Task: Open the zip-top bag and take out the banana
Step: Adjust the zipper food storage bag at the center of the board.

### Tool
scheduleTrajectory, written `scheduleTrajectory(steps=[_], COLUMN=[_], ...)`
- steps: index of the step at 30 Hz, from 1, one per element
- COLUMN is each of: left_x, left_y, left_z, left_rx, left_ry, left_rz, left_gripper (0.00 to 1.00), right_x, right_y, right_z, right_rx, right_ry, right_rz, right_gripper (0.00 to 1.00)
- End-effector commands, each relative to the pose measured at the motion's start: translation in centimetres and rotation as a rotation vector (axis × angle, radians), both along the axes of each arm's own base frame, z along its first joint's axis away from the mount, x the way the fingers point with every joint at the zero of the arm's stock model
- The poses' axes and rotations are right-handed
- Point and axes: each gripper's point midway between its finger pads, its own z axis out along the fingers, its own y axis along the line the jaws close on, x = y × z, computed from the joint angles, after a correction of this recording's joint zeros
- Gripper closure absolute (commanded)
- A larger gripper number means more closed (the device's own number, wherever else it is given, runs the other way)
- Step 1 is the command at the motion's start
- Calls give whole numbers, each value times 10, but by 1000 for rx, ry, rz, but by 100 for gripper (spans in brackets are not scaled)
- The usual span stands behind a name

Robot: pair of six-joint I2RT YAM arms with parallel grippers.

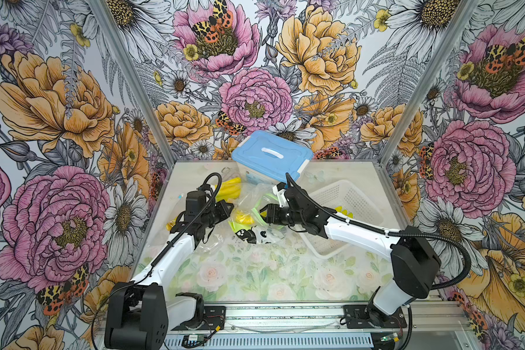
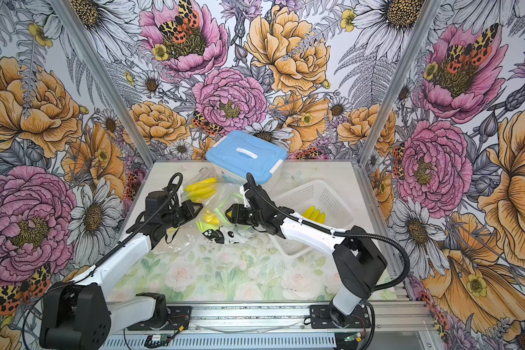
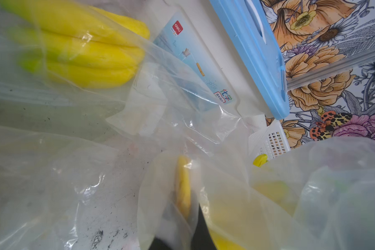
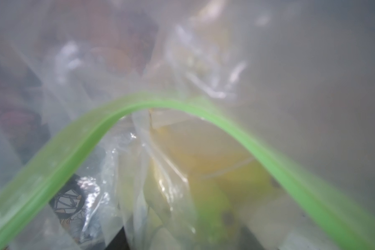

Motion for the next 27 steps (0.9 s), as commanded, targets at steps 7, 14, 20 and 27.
scheduleTrajectory(steps=[7,14,20,27], left_x=[-16,-24,-32,-37], left_y=[-8,-19,-21,-2], left_z=[29,36,40,37], left_rx=[-99,-159,-159,-117], left_ry=[-69,-91,-85,-65], left_rz=[-58,-100,-123,-47], left_gripper=[100,100,100,39], right_x=[-1,9,20,18], right_y=[5,-9,1,-8], right_z=[16,19,27,21], right_rx=[55,67,75,54], right_ry=[-8,4,-26,-30], right_rz=[-15,-55,-40,-49], right_gripper=[37,36,55,73])
